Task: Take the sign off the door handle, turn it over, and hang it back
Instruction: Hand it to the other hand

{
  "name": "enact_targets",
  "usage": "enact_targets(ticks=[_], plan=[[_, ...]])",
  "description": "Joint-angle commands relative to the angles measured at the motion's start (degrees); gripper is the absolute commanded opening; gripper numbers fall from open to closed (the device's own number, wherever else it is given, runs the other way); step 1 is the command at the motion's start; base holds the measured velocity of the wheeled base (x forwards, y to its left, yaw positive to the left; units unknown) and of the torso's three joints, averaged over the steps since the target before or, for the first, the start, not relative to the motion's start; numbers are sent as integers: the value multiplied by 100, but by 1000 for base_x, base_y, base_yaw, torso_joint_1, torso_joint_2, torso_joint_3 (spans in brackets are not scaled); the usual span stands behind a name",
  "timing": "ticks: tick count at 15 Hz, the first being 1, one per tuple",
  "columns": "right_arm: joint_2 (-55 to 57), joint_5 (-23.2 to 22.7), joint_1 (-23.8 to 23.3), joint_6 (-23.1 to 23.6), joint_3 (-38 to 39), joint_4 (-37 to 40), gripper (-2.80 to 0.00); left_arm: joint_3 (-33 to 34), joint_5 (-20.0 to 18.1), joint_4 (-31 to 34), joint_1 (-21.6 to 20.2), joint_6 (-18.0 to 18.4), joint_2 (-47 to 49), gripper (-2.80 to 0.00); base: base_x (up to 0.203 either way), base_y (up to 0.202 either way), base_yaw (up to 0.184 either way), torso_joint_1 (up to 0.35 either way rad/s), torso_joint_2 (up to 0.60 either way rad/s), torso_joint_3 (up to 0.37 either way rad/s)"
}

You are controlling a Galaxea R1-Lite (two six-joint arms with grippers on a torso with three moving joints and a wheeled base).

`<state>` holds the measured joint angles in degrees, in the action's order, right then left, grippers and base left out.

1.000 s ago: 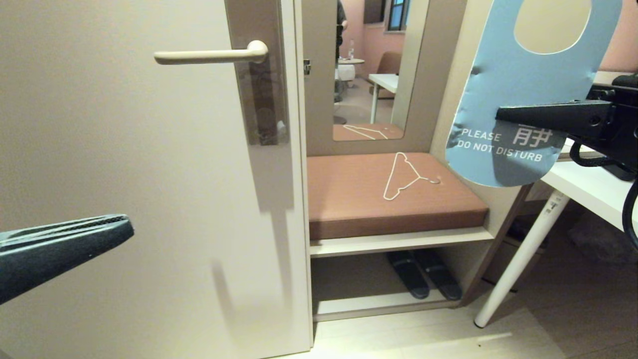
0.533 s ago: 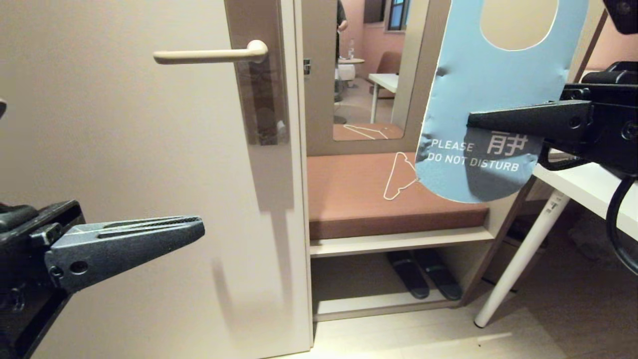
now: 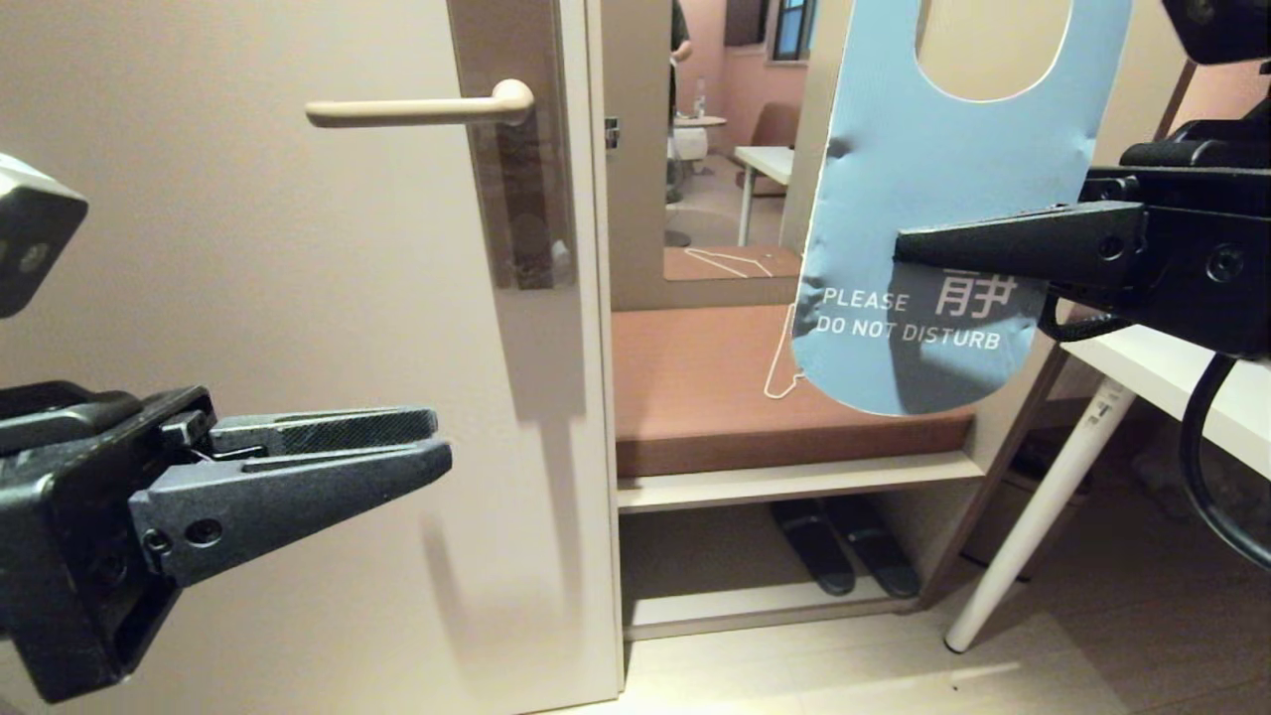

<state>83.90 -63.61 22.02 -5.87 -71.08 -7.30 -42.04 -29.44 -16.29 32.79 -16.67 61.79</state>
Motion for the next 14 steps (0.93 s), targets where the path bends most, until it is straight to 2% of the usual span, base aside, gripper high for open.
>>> enact_targets(ticks=[1,6,8,11,14], plan=[[20,-45,13,-1,-11,-8,-280,-44,-21,-114,-1,-11,169,0,0,0,0,0,0,0],[66,-73,197,-34,-98,-8,-280,-96,-390,-979,2,-19,675,0,0,0,0,0,0,0],[74,-73,312,-80,-107,-8,-280,-111,-483,-1069,43,-21,773,0,0,0,0,0,0,0],[99,-73,491,-86,-125,-8,-280,-110,-823,-1074,45,-19,832,0,0,0,0,0,0,0],[201,-73,652,-105,-305,-8,-280,-215,-853,-1256,109,-12,1045,0,0,0,0,0,0,0]])
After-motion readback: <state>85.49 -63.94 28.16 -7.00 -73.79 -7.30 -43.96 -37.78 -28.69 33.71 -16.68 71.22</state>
